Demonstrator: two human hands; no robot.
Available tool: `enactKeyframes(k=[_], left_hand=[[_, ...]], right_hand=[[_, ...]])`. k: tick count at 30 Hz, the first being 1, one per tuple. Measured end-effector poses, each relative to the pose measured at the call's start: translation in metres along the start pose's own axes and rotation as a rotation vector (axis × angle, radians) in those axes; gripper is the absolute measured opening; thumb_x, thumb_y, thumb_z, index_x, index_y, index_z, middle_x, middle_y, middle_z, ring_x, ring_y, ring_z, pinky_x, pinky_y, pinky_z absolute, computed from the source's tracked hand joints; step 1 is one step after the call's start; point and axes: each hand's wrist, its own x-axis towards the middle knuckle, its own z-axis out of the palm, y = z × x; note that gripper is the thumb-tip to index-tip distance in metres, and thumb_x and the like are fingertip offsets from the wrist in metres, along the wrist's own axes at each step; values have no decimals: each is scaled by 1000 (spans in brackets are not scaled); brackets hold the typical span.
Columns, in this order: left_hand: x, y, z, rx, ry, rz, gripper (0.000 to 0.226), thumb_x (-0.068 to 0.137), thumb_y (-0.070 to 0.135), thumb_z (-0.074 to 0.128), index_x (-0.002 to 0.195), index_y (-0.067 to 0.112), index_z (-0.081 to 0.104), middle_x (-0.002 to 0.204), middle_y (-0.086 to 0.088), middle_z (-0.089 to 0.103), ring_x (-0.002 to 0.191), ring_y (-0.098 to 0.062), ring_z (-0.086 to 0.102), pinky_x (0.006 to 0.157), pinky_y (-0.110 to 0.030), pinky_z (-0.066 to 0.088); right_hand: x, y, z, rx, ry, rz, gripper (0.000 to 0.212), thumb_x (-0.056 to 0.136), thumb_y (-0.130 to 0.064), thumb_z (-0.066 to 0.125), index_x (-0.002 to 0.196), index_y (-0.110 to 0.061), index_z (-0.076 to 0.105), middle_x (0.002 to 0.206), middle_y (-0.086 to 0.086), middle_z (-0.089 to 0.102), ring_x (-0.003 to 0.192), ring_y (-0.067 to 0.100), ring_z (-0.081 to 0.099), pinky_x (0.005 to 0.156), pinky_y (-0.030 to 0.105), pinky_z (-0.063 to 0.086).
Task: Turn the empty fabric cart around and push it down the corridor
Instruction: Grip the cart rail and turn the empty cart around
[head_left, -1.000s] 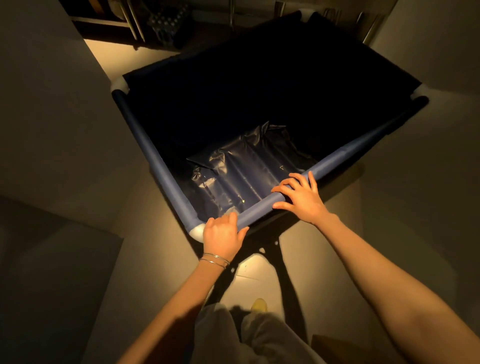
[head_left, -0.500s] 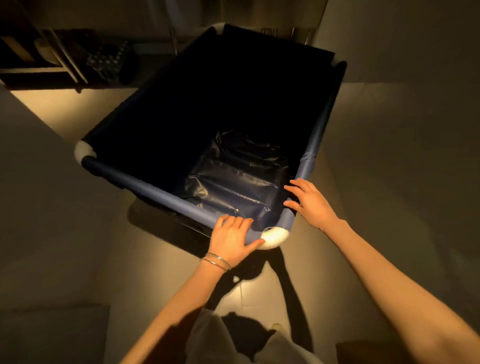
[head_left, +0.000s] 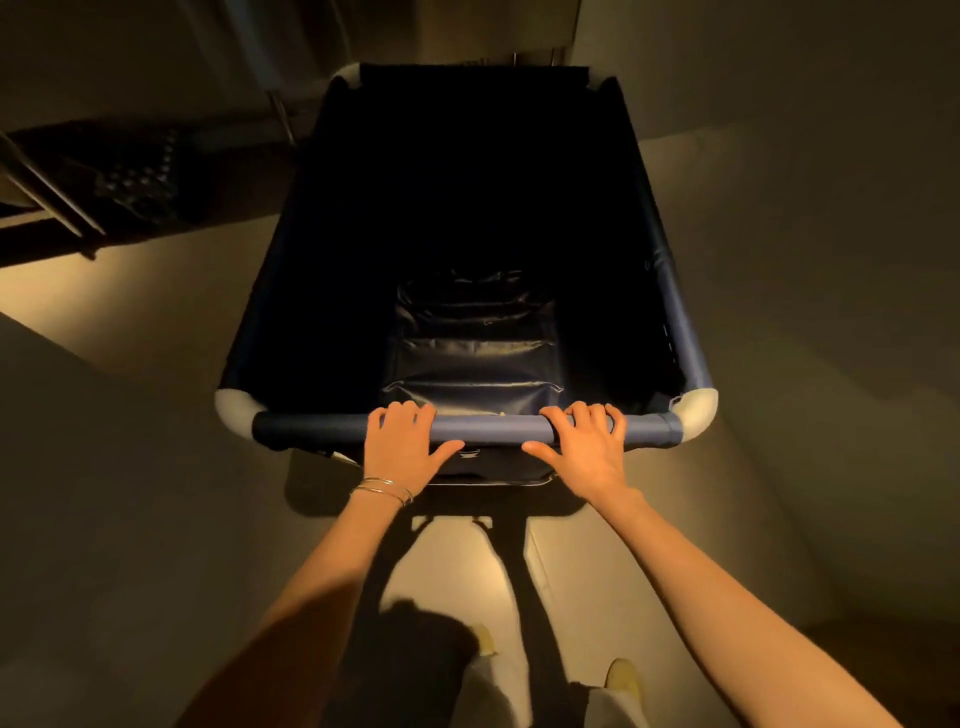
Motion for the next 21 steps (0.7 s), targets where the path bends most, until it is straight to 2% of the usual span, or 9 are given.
enactKeyframes(k=[5, 10, 12, 16, 21], left_hand=[[-7, 19, 4, -8, -36, -83, 58, 84, 65, 37, 112, 16, 50, 105, -9, 58, 98, -26, 50, 93, -41, 34], [-37, 39, 4, -64, -15, -115, 55, 84, 63, 41, 110, 16, 52, 102, -10, 58, 95, -26, 50, 90, -41, 35], [-53, 43, 4, -94, -9, -64, 50, 86, 58, 44, 115, 18, 51, 106, -8, 58, 98, -24, 50, 89, -39, 36], [-95, 42, 4, -152, 3, 26, 46, 88, 51, 48, 123, 21, 51, 104, -6, 63, 92, -22, 56, 79, -35, 41], [-153, 92, 7, -101, 27, -60, 42, 86, 52, 51, 117, 24, 53, 99, -4, 63, 87, -22, 56, 71, -35, 41]], right_hand=[[3, 13, -2, 44, -15, -43, 47, 82, -56, 53, 111, -20, 57, 102, 12, 59, 100, 33, 49, 93, 51, 28], [-16, 25, -9, 98, -51, -85, 73, 77, -76, 22, 108, -22, 59, 98, 10, 61, 97, 31, 52, 91, 52, 31], [-28, 34, -11, 106, -57, -105, 76, 77, -77, 16, 108, -22, 59, 97, 9, 61, 97, 30, 52, 90, 52, 32], [-57, 51, -18, 80, -51, -159, 75, 79, -76, 17, 106, -20, 61, 95, 9, 62, 95, 30, 54, 89, 52, 33], [-100, 75, -21, 2, -73, -222, 76, 79, -77, 14, 109, -23, 59, 98, 9, 62, 98, 31, 54, 91, 53, 33]])
